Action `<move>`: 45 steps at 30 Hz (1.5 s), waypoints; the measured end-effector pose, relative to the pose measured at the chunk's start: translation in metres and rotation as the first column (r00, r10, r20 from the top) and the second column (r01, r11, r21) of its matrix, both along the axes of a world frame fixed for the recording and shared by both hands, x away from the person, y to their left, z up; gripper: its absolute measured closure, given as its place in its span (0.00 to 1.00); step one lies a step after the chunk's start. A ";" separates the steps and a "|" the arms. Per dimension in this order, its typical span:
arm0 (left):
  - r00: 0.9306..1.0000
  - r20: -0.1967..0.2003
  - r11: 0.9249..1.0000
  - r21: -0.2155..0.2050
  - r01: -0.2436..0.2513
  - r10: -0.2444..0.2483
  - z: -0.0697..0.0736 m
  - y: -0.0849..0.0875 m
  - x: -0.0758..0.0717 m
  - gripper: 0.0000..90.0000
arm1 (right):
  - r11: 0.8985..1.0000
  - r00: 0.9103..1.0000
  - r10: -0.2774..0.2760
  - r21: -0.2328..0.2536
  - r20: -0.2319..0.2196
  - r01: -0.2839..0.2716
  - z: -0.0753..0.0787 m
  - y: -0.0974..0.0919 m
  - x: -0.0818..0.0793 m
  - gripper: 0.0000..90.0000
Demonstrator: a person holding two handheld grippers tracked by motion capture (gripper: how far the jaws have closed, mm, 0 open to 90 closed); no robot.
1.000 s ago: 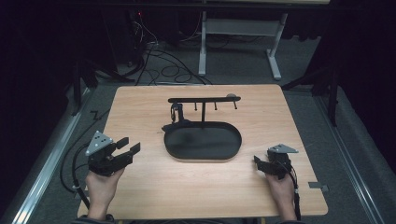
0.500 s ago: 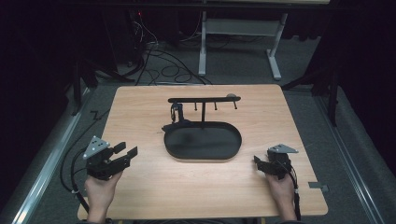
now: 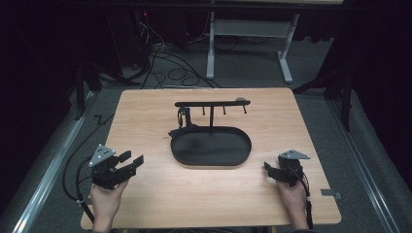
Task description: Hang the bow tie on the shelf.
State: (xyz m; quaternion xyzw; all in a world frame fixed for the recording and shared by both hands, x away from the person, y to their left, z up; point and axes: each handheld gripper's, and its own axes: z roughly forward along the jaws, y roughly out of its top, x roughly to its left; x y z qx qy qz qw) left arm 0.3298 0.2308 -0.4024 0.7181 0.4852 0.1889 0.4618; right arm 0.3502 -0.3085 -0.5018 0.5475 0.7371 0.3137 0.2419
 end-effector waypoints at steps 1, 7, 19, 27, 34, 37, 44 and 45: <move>1.000 -0.005 1.000 0.002 0.000 0.000 -0.002 0.000 0.000 0.51 | 1.000 1.000 0.000 0.000 0.000 0.000 0.000 0.000 0.000 0.41; 1.000 -0.019 1.000 0.000 -0.010 0.010 -0.008 0.002 0.001 0.51 | 1.000 1.000 -0.001 0.000 -0.001 0.001 0.000 0.000 0.000 0.41; 0.998 -0.059 1.000 0.019 -0.004 0.006 -0.021 0.001 0.003 0.50 | 1.000 1.000 0.000 -0.001 0.000 0.000 0.000 0.000 0.000 0.41; 0.997 -0.075 0.999 0.035 -0.004 0.006 -0.029 0.000 0.004 0.50 | 1.000 1.000 0.001 -0.001 0.001 -0.001 0.000 0.000 0.000 0.41; 0.996 -0.091 0.999 0.038 -0.010 0.014 -0.036 0.000 0.006 0.50 | 1.000 1.000 -0.002 0.000 -0.001 0.002 0.000 0.000 0.000 0.41; 0.996 -0.085 0.999 0.045 -0.016 0.020 -0.040 -0.001 0.006 0.50 | 1.000 1.000 -0.001 0.000 0.000 0.001 0.000 0.000 0.000 0.41; 0.995 -0.100 0.998 0.051 -0.024 0.029 -0.050 -0.004 0.009 0.49 | 1.000 1.000 -0.001 0.000 0.000 0.001 0.000 0.000 0.000 0.41; 0.994 -0.105 0.999 0.050 -0.022 0.027 -0.052 -0.004 0.009 0.49 | 1.000 1.000 -0.001 0.000 -0.001 0.001 0.000 0.000 0.000 0.41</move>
